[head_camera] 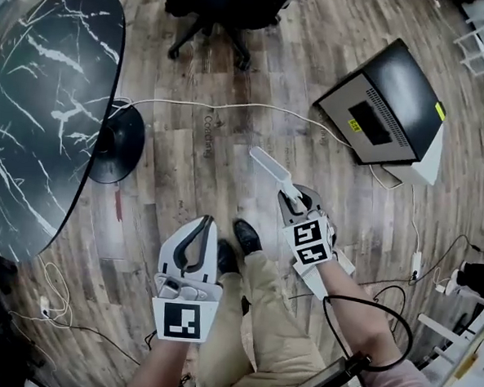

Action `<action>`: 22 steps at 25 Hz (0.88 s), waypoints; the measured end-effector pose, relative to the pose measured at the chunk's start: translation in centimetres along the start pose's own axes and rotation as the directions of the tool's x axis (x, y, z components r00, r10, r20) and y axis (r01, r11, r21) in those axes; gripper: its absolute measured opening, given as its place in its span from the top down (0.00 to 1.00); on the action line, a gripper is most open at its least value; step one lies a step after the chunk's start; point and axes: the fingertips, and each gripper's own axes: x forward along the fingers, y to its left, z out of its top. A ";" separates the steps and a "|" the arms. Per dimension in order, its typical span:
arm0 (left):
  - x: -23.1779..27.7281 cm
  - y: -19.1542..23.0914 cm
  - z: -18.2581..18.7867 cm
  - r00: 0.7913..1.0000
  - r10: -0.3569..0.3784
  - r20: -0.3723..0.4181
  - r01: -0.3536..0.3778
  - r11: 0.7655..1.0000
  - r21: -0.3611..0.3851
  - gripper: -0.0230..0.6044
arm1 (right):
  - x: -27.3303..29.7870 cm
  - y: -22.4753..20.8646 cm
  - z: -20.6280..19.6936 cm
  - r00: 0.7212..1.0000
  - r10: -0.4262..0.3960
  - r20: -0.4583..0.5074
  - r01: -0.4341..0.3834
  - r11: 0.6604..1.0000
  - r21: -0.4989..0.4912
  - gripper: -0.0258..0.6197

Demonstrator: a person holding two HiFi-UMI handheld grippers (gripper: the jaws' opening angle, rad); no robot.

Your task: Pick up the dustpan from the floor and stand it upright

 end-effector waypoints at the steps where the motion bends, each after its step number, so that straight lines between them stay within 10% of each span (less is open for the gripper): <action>1: -0.4 -0.8 0.7 1.000 -0.022 0.000 0.022 0.999 0.026 0.94 | -1.2 -0.4 -0.1 1.000 -0.010 0.002 0.010 1.000 0.009 0.82; 22: -8.2 -21.5 9.4 0.978 -0.192 0.076 0.183 0.977 0.110 0.94 | -24.6 -5.5 -8.2 0.974 -0.171 0.146 0.144 0.973 0.178 0.82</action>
